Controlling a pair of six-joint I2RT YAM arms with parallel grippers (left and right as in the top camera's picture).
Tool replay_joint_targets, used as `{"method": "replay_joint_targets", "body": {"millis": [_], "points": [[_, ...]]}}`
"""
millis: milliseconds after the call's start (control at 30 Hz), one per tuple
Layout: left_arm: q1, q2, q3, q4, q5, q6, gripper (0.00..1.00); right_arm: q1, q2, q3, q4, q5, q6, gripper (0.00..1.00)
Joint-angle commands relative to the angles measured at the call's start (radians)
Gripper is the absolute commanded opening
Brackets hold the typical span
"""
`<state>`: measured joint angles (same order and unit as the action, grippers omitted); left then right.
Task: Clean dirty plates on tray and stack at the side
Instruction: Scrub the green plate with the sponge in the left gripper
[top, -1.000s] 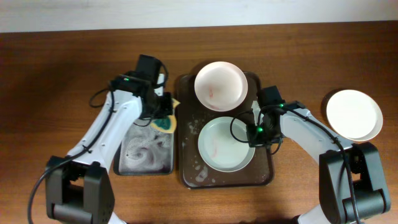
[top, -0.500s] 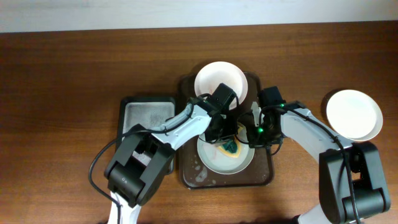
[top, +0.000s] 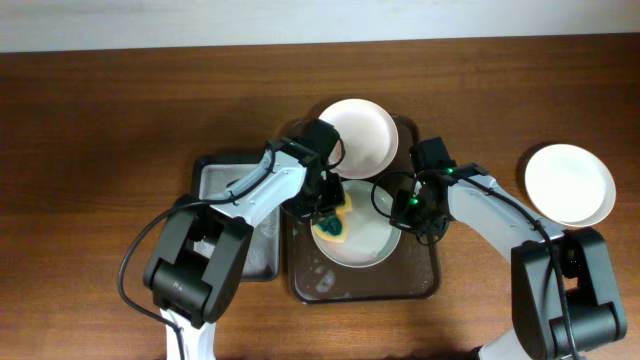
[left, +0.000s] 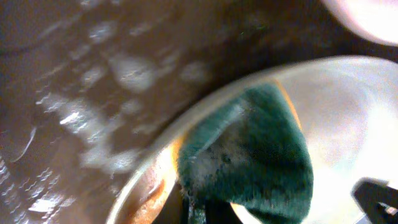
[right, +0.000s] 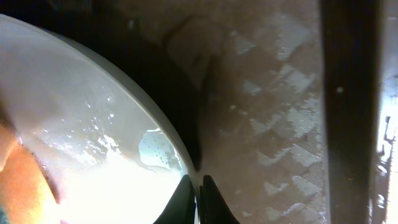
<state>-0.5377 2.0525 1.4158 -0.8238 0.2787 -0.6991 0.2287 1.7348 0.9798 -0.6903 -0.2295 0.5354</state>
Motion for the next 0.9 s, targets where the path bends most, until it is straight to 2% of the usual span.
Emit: {"method": "replay_joint_targets", "body": {"millis": [0,33,133,267,467,600,700,767,867], "points": [[-0.061,0.002,-0.022,0.102,0.137,0.050,0.00,-0.019,0.008,0.000,0.035,0.080,0.141,0.04],[-0.081,0.002,-0.022,0.119,0.145,0.050,0.00,-0.021,0.008,0.000,0.047,0.064,0.141,0.04],[-0.128,0.008,-0.022,0.163,0.125,0.049,0.00,-0.018,0.008,0.000,0.047,0.039,0.004,0.04],[-0.126,0.087,-0.022,0.164,0.109,0.031,0.00,-0.018,0.008,0.000,0.031,0.039,-0.008,0.04],[0.035,0.088,-0.001,-0.107,-0.354,0.045,0.00,-0.019,0.008,0.000,-0.010,0.070,-0.087,0.04],[0.031,0.039,0.122,-0.211,-0.576,0.046,0.00,-0.019,0.008,0.000,-0.019,0.084,-0.125,0.04],[0.030,0.034,0.205,-0.237,-0.541,0.068,0.00,-0.019,0.008,0.000,-0.024,0.084,-0.152,0.04],[0.027,0.034,0.222,-0.203,-0.380,0.068,0.00,-0.019,0.008,0.000,-0.025,0.084,-0.167,0.04],[-0.008,0.046,0.175,-0.071,-0.115,0.068,0.00,-0.019,0.008,0.000,-0.023,0.084,-0.188,0.04]]}}
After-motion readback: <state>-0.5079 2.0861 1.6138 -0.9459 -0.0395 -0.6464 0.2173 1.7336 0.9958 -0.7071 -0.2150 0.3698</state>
